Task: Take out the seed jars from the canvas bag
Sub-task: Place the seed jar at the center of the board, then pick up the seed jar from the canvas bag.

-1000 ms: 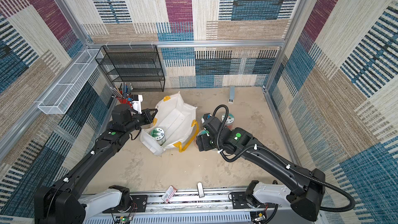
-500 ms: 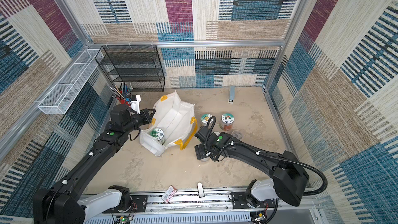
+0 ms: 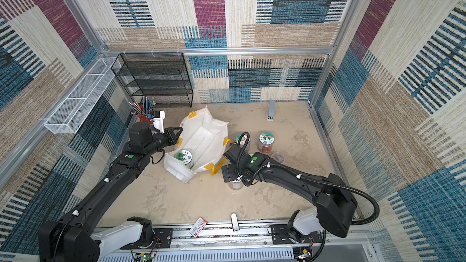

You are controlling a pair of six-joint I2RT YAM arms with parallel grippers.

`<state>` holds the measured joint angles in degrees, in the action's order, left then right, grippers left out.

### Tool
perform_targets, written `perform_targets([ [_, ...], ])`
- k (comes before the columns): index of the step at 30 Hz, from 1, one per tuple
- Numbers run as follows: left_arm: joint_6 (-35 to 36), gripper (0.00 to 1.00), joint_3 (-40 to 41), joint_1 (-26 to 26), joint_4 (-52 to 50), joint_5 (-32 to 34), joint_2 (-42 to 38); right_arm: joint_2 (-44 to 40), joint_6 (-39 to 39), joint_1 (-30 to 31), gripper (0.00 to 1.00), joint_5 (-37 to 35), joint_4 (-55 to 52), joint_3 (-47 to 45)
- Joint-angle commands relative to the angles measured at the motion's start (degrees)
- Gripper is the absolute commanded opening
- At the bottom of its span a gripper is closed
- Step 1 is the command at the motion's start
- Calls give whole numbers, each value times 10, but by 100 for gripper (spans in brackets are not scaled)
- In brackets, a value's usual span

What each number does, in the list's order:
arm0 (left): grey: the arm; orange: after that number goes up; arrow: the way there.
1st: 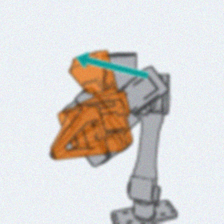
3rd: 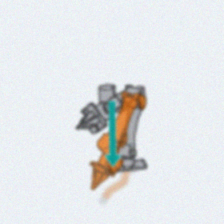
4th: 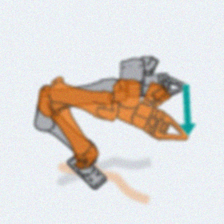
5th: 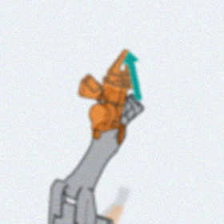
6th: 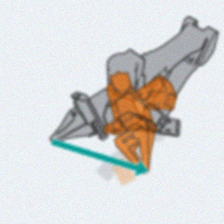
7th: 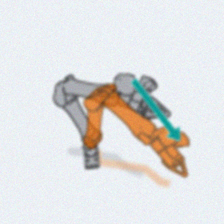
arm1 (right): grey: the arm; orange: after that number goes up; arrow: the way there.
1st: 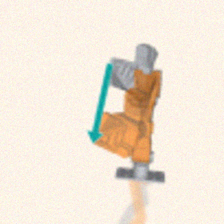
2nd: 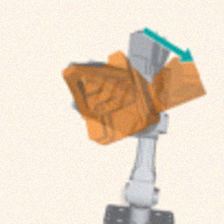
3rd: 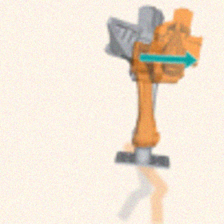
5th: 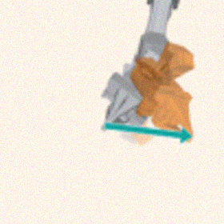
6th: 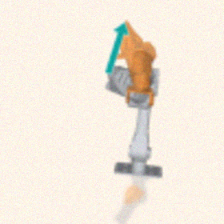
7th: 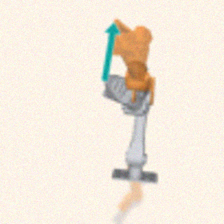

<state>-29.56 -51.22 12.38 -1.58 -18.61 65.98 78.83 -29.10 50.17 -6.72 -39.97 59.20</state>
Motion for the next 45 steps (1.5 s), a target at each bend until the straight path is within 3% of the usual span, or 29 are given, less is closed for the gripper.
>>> perform_targets([
  [1, 34, 0, -10, -1, 18, -42, 2, -45, -4, 1, 99, -20, 12, 28],
  [5, 45, 0, -7, -1, 38, -74, 4, -130, 33, 1, 94, -5, 59, 51],
  [9, 47, 0, -3, -1, 61, -107, 9, -181, 70, 1, 87, 66, 150, 48],
  [19, 46, 0, 9, -1, 109, -186, 12, -13, 84, 10, 84, 171, 305, 29],
  [22, 45, 0, 16, -1, 126, -207, 5, 47, 63, 11, 84, 164, 326, 37],
  [33, 34, 0, 46, -1, 180, -246, -2, 188, 42, 18, 100, 107, 359, 62],
  [45, 60, 0, 45, -1, 155, -255, -21, 244, 32, 30, 99, 104, 413, 79],
])
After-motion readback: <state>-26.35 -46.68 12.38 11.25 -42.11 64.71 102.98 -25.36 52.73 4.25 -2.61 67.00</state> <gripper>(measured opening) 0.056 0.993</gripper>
